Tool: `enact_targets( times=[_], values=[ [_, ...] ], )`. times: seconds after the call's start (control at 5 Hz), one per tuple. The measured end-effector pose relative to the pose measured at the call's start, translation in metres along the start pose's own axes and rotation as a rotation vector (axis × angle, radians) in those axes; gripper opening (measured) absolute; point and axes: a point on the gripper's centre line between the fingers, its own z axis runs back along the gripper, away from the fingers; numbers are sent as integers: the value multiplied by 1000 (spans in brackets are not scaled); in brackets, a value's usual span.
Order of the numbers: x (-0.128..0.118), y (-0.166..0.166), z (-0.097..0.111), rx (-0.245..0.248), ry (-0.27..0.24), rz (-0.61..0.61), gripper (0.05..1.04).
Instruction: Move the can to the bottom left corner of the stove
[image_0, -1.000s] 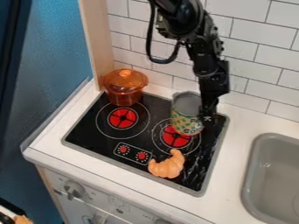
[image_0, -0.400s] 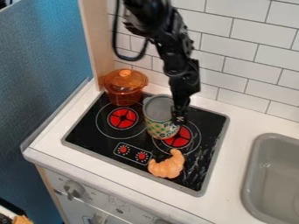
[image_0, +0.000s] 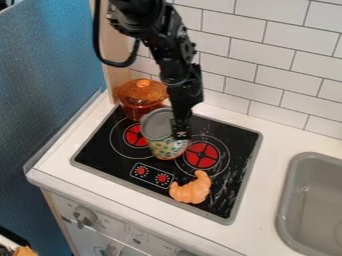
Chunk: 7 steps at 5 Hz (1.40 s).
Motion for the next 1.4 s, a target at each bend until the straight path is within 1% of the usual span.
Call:
enact_targets(
  times=[0.2,0.4,0.6,0.8,1.0,1.2,1.4],
  values=[
    [-24,5,-5,3,55,74,1000],
    [-46,4,-19,-31,108,143,1000],
    [-65,6,-18,-27,138,225,1000],
    [-73,1,-16,-30,165,248,1000],
    [-77,4,-5,5,182,255,1000],
    [-75,6,-6,5,116,267,1000],
    [-55,15,-1,12,33,237,1000]
  ],
)
